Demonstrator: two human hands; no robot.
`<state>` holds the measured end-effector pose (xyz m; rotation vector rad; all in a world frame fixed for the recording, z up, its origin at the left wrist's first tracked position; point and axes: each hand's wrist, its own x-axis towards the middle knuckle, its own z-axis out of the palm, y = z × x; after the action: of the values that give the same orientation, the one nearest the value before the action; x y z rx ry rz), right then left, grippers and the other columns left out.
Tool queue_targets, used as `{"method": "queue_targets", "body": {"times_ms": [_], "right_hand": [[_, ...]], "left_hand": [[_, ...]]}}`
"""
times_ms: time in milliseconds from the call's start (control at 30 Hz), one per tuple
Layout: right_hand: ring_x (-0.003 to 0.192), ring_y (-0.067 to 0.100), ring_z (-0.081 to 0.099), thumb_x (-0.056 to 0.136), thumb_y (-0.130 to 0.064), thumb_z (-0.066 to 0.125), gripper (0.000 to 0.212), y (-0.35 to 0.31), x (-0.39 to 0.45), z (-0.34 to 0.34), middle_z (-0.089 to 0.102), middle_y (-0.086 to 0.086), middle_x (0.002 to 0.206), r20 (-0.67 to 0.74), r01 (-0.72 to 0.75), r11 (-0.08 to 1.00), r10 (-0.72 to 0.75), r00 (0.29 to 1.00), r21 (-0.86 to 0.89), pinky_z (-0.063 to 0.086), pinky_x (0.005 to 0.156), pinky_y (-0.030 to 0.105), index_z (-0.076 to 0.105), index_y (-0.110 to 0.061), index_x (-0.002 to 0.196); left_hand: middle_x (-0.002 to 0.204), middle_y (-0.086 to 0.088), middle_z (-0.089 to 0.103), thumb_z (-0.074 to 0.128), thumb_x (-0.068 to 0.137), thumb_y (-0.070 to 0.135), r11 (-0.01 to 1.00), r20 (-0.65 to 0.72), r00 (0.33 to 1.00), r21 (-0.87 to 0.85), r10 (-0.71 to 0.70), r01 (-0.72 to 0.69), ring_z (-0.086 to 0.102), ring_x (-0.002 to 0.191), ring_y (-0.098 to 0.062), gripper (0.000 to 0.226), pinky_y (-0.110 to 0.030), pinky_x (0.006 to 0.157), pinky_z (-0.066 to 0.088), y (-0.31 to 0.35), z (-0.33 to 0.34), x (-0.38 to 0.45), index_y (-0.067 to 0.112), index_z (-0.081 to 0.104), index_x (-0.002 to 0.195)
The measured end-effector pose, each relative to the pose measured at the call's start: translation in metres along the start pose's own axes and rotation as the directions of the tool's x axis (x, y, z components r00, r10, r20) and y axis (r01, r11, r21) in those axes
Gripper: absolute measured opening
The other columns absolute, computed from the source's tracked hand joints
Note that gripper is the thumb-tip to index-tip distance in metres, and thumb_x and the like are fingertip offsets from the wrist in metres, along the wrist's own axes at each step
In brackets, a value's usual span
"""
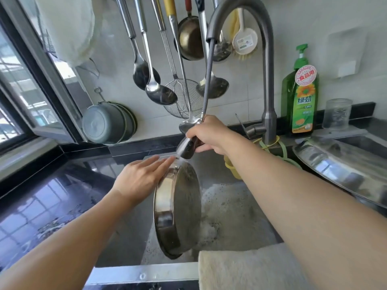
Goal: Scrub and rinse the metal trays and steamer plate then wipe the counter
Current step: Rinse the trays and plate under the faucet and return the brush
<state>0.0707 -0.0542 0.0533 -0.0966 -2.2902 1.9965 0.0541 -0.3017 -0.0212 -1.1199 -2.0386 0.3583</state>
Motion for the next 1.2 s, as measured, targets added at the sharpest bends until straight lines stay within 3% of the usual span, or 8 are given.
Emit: {"method": "queue_targets", "body": {"times_ms": [200, 400, 533, 633, 733, 967, 1100, 1200], "right_hand": [[0.097, 0.035, 0.073, 0.090, 0.000, 0.065, 0.011, -0.009, -0.018, -0.006, 0.070, 0.025, 0.113, 0.204, -0.029, 1.000, 0.028, 0.979, 0.004, 0.063, 0.080, 0.048, 0.062, -0.005, 0.099], [0.094, 0.035, 0.074, 0.091, 0.000, 0.065, 0.016, -0.012, -0.034, -0.023, 0.072, 0.024, 0.109, 0.234, -0.041, 0.994, 0.064, 0.970, -0.103, 0.063, 0.081, 0.047, 0.060, -0.002, 0.107], [0.089, 0.030, 0.076, 0.091, -0.004, 0.066, 0.017, -0.010, -0.044, -0.041, 0.072, 0.018, 0.107, 0.215, -0.046, 0.981, 0.088, 0.973, -0.189, 0.063, 0.079, 0.044, 0.059, -0.005, 0.107], [0.088, 0.029, 0.076, 0.092, -0.005, 0.067, 0.016, -0.011, -0.051, -0.052, 0.071, 0.018, 0.106, 0.211, -0.044, 0.964, 0.102, 0.972, -0.263, 0.064, 0.076, 0.042, 0.056, -0.008, 0.103], [0.089, 0.028, 0.075, 0.092, -0.004, 0.067, 0.016, -0.014, -0.057, -0.065, 0.070, 0.016, 0.103, 0.192, -0.045, 0.945, 0.112, 0.975, -0.323, 0.063, 0.079, 0.042, 0.054, -0.010, 0.099], [0.095, 0.033, 0.074, 0.094, -0.003, 0.065, 0.012, -0.017, -0.063, -0.045, 0.070, 0.021, 0.110, 0.261, -0.029, 0.980, 0.082, 0.962, -0.199, 0.063, 0.080, 0.044, 0.056, -0.006, 0.100], [0.090, 0.029, 0.074, 0.088, -0.005, 0.067, 0.021, -0.008, -0.043, -0.011, 0.068, 0.019, 0.111, 0.132, 0.007, 0.995, 0.006, 0.991, -0.099, 0.064, 0.072, 0.044, 0.059, -0.006, 0.107], [0.087, 0.025, 0.074, 0.082, -0.006, 0.069, 0.014, -0.003, -0.026, 0.003, 0.066, 0.016, 0.112, 0.034, 0.031, 0.999, -0.030, 0.999, -0.037, 0.064, 0.067, 0.045, 0.062, -0.012, 0.091]], "left_hand": [[0.112, -0.008, 0.077, 0.050, 0.088, 0.011, 0.993, 0.161, 0.981, -0.027, -0.108, 0.114, 0.075, 0.104, -0.029, 0.043, -0.039, 0.060, 0.061, 0.006, 0.002, 0.012, 0.002, 0.068, 0.126], [0.115, -0.008, 0.077, 0.084, 0.067, -0.002, 0.983, 0.305, 0.937, 0.000, -0.173, 0.182, 0.075, 0.106, -0.027, 0.065, -0.038, 0.063, 0.063, 0.011, -0.003, 0.025, 0.002, 0.067, 0.129], [0.138, 0.000, 0.066, 0.061, 0.095, 0.015, 0.921, 0.315, 0.875, -0.011, -0.367, 0.390, 0.071, 0.110, -0.034, 0.043, -0.042, 0.078, 0.056, 0.011, -0.007, 0.037, 0.021, 0.059, 0.138], [0.122, 0.001, 0.072, 0.056, 0.096, 0.014, 0.873, 0.346, 0.826, -0.035, -0.445, 0.486, 0.070, 0.097, -0.037, 0.025, -0.045, 0.078, 0.056, 0.005, -0.007, 0.042, 0.023, 0.064, 0.117], [0.114, -0.002, 0.075, 0.059, 0.093, 0.011, 0.824, 0.331, 0.792, -0.069, -0.512, 0.562, 0.070, 0.095, -0.040, 0.025, -0.043, 0.077, 0.053, 0.005, -0.009, 0.044, 0.023, 0.067, 0.114], [0.109, -0.003, 0.075, 0.062, 0.093, 0.011, 0.778, 0.328, 0.757, -0.095, -0.565, 0.622, 0.069, 0.091, -0.041, 0.022, -0.043, 0.073, 0.053, 0.012, -0.006, 0.044, 0.022, 0.067, 0.112], [0.115, -0.002, 0.074, 0.060, 0.091, 0.011, 0.819, 0.360, 0.789, -0.105, -0.498, 0.565, 0.069, 0.094, -0.041, 0.030, -0.043, 0.074, 0.052, 0.019, -0.010, 0.049, 0.023, 0.063, 0.119], [0.126, -0.002, 0.072, 0.061, 0.094, 0.015, 0.843, 0.388, 0.805, -0.116, -0.449, 0.525, 0.069, 0.103, -0.040, 0.041, -0.043, 0.079, 0.050, 0.020, -0.011, 0.047, 0.026, 0.059, 0.134]]}}
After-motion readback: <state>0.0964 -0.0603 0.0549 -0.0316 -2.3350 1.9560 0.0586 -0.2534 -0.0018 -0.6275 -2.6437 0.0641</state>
